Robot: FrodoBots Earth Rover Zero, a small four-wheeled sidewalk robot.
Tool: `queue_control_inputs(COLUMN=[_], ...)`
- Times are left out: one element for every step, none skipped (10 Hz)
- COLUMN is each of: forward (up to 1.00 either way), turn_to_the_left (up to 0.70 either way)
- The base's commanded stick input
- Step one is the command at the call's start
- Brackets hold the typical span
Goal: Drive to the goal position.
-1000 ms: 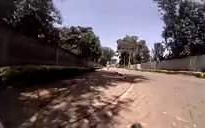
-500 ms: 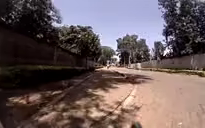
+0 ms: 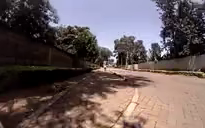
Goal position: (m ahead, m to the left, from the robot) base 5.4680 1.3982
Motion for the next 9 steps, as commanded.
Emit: queue_control_inputs(forward=[0.7,0.7,0.7,0.7,0.7,0.7,0.7,0.7,0.7], turn_to_the_left=[-0.35,0.0,0.0,-0.11,-0.27,-0.35,-0.35,0.0,0.0])
